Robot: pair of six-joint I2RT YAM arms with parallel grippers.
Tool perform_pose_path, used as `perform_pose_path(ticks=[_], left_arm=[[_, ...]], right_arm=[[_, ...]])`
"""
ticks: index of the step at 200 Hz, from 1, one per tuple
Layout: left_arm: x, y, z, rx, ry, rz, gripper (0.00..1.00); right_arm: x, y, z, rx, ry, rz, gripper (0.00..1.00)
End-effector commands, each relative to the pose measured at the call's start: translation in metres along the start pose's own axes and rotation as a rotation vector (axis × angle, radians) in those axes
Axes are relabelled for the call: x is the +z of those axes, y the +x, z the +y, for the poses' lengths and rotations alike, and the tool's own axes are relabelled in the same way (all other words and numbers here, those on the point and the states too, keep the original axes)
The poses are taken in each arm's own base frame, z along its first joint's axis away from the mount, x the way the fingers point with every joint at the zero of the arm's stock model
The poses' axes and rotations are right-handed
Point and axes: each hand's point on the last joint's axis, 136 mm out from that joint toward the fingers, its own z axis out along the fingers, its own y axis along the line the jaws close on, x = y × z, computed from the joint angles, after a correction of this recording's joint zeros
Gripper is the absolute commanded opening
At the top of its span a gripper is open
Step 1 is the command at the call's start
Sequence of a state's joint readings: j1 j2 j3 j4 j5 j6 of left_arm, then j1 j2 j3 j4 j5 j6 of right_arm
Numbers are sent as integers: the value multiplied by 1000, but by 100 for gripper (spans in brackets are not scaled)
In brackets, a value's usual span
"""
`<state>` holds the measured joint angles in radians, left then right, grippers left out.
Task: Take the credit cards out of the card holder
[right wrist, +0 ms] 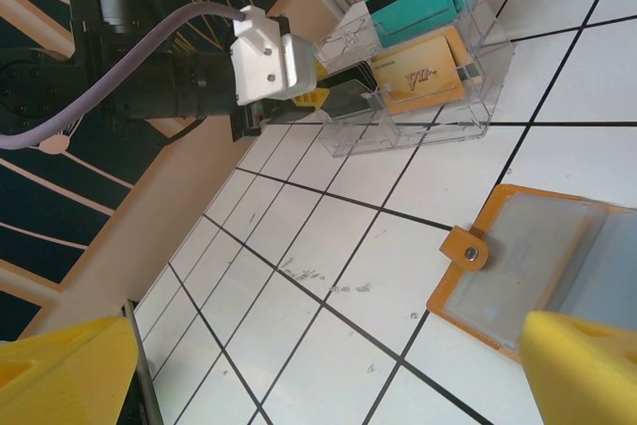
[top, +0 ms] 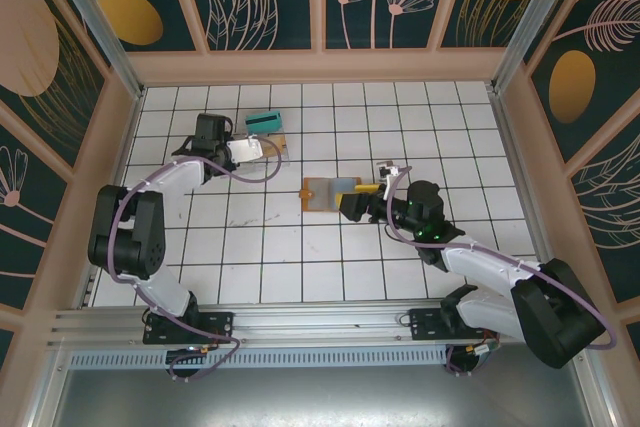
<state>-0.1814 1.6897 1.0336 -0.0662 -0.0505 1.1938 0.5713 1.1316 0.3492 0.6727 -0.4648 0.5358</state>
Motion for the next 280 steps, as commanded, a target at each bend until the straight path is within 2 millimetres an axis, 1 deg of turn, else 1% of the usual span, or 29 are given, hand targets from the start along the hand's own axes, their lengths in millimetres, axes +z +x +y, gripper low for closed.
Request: perform_pose_path(ticks=[1, 18, 21, 26, 38, 54, 69, 93, 97, 119, 125, 148, 159, 166, 168, 171, 174, 177, 178, 179, 180, 182, 204, 227, 236, 246, 253, 263, 280], left_arm=[[1, 1, 26, -55, -78, 11, 25], [0, 4, 38, -94, -120, 20, 27], [8, 7, 32, -102, -104, 30, 27], [9, 8, 34, -115, -111, 35, 27], [9, 9, 42, -139, -144, 37, 27], [7, 9, 48, -162, -151, 32, 27], [5, 8, 48, -166, -148, 18, 27], [5, 6, 36, -155, -118, -2, 28], [-5, 3, 44, -164, -147, -18, 29], [-14, 1, 56, -231, -190, -51, 30], [-16, -1, 58, -241, -194, -63, 33], [-35, -18, 74, -334, -209, -157, 34], [-47, -27, 85, -439, -228, -215, 42], [-56, -30, 94, -520, -250, -253, 50], [-59, -32, 96, -540, -256, -266, 55], [-62, -33, 98, -570, -263, -281, 59], [-67, -34, 101, -603, -274, -297, 69], [-71, -35, 104, -634, -284, -313, 76], [-72, -35, 105, -644, -287, -319, 81], [-73, -35, 106, -656, -289, -323, 90], [-75, -35, 106, -667, -292, -328, 94], [-78, -36, 108, -688, -298, -338, 98], [-106, -32, 120, -903, -351, -403, 99], [-128, -9, 133, -1211, -429, -378, 99], [-132, -4, 133, -1291, -419, -342, 99], [-134, 5, 129, -1385, -411, -277, 99], [-134, 7, 125, -1429, -393, -256, 99], [-132, 2, 115, -1459, -326, -270, 99], [-131, -16, 92, -1513, -181, -367, 99]], right_arm=[[3, -14, 14, -44, -43, -33, 99], [4, -13, 14, -43, -43, -30, 99], [4, -13, 14, -43, -43, -29, 99], [4, -12, 13, -42, -40, -29, 99], [4, -13, 13, -43, -41, -29, 99], [4, -13, 14, -44, -42, -29, 99], [5, -12, 13, -42, -41, -27, 99], [4, -13, 12, -46, -31, -28, 99], [4, -13, 12, -46, -31, -29, 99], [4, -13, 13, -45, -35, -29, 99], [4, -13, 13, -45, -35, -28, 99], [5, -13, 12, -43, -30, -30, 99], [5, -14, 11, -43, -24, -32, 99], [5, -14, 10, -41, -18, -33, 99], [5, -14, 9, -40, -16, -33, 99], [5, -14, 9, -40, -14, -35, 99], [5, -14, 9, -40, -13, -35, 99], [5, -14, 9, -39, -11, -34, 99], [5, -14, 9, -40, -11, -35, 99], [5, -15, 9, -40, -11, -36, 99], [5, -15, 9, -40, -10, -36, 99], [5, -15, 9, -40, -10, -36, 99], [5, -14, 9, -38, -7, -35, 99], [6, -13, 10, -36, -11, -33, 99], [6, -13, 10, -38, -7, -36, 99], [5, -14, 8, -37, 3, -41, 99], [5, -14, 8, -39, 6, -45, 99], [5, -14, 6, -38, 18, -46, 99], [6, -15, -3, -36, 62, -46, 99]])
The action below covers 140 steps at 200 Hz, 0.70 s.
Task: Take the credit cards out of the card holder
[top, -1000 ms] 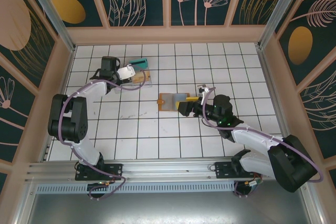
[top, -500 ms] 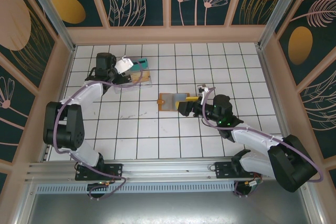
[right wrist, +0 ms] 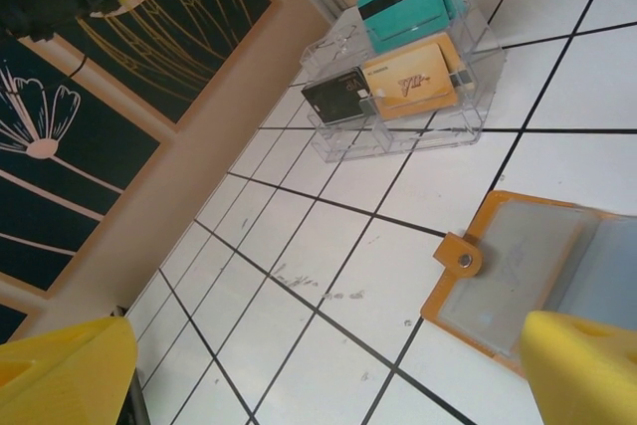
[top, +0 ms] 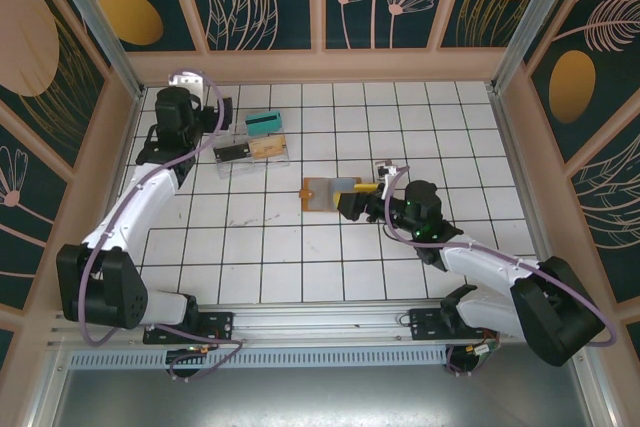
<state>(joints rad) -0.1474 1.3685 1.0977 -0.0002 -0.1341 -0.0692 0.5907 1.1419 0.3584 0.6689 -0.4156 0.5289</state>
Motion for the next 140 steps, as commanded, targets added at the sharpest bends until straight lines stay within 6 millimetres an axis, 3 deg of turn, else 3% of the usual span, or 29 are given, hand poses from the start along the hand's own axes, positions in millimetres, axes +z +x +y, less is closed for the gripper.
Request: perform_pose_path(ticks=[1, 11, 17, 44, 55, 91, 117, 140], left_arm=[[-14, 32, -14, -235, 97, 97, 99], [-19, 36, -24, -301, 160, 93, 99], [-21, 49, -29, -339, 187, 115, 99], [-38, 75, -46, -507, 300, 141, 84], [-44, 92, -54, -554, 325, 156, 77], [-60, 136, -92, -594, 372, 229, 71], [-67, 157, -117, -612, 426, 269, 66], [-69, 180, -145, -592, 460, 338, 60]], right_arm=[[3, -14, -1, -28, 36, -33, 99], [4, -13, -8, -24, 74, -33, 99], [5, -13, -14, -20, 101, -31, 99], [13, -5, -41, 14, 219, 2, 98], [17, 1, -55, 44, 268, 28, 87], [29, 26, -96, 162, 369, 120, 48], [30, 37, -121, 214, 441, 155, 38], [29, 45, -140, 230, 526, 177, 35]])
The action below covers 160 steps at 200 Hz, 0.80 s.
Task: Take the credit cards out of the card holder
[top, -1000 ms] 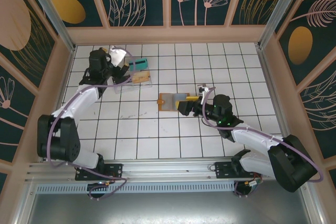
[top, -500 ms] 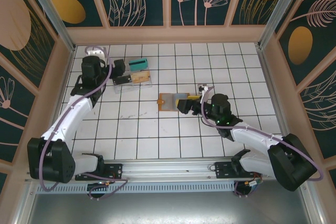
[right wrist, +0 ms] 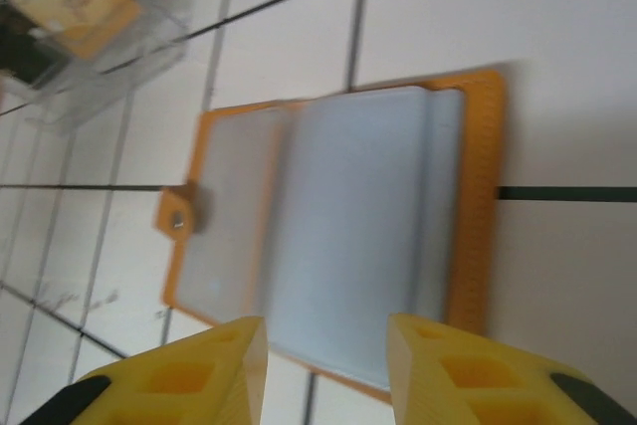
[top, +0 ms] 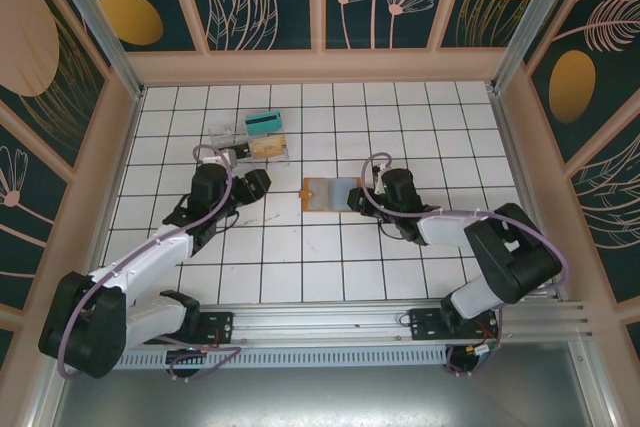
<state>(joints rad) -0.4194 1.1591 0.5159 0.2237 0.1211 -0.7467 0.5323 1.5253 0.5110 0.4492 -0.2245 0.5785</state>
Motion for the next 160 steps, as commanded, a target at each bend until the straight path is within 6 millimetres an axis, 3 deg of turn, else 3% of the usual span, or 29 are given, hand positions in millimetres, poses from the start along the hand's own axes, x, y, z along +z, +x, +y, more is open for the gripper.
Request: perform_pose_path(ticks=[1, 43, 78, 114, 140, 160], left_arm=[[12, 14, -18, -36, 60, 10, 60], [50, 61, -28, -2, 40, 149, 39], [73, 80, -37, 37, 25, 202, 37], [92, 100, -35, 49, 9, 268, 32], [101, 105, -39, 59, 7, 293, 30], [109, 113, -26, 68, -43, 314, 30]], right_arm=[[6, -11, -13, 27, 78, -14, 35], [14, -7, -30, 46, 138, 5, 35], [17, -7, -35, 43, 167, 8, 32], [25, -3, -37, 49, 162, 43, 24], [27, -1, -37, 55, 157, 54, 22], [26, -1, -36, 55, 157, 54, 22]])
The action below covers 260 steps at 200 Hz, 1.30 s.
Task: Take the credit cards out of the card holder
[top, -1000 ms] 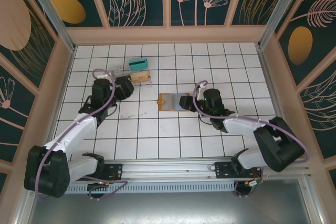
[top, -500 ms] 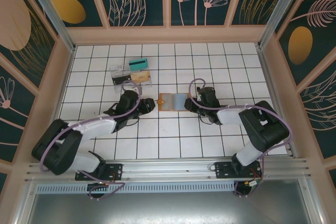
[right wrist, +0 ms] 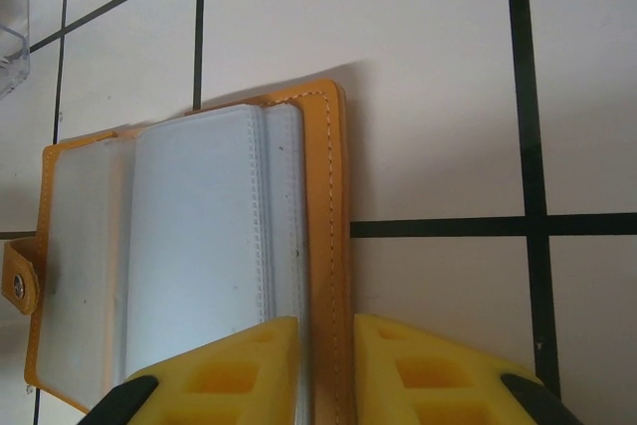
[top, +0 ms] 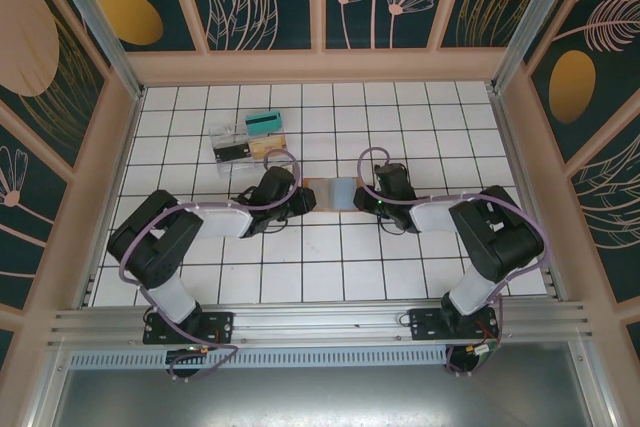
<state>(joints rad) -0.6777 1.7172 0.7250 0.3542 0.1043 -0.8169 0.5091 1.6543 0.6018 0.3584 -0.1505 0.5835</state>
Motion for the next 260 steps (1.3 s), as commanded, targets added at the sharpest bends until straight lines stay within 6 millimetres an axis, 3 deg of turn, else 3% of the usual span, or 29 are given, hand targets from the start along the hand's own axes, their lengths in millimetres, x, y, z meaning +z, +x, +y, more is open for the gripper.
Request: perform_pose_path(ticks=[1, 84, 123, 160, 187, 225, 260], left_arm=[[9, 1, -1, 11, -20, 12, 30], [18, 8, 14, 0, -91, 42, 29], [12, 6, 13, 3, -93, 31, 30], [20, 15, 14, 2, -94, 66, 30], [28, 21, -5, 21, -40, 97, 32], [28, 24, -32, 2, 97, 110, 49], [25, 21, -35, 3, 103, 103, 50]], right_arm=[[5, 0, -2, 10, 8, 14, 22], [5, 0, 0, 15, -6, 21, 20], [6, 1, 1, 17, -14, 28, 20], [6, 2, 1, 18, -14, 33, 20], [7, 2, 2, 19, -19, 34, 20], [7, 2, 3, 18, -21, 35, 20], [6, 2, 4, 17, -26, 36, 20]])
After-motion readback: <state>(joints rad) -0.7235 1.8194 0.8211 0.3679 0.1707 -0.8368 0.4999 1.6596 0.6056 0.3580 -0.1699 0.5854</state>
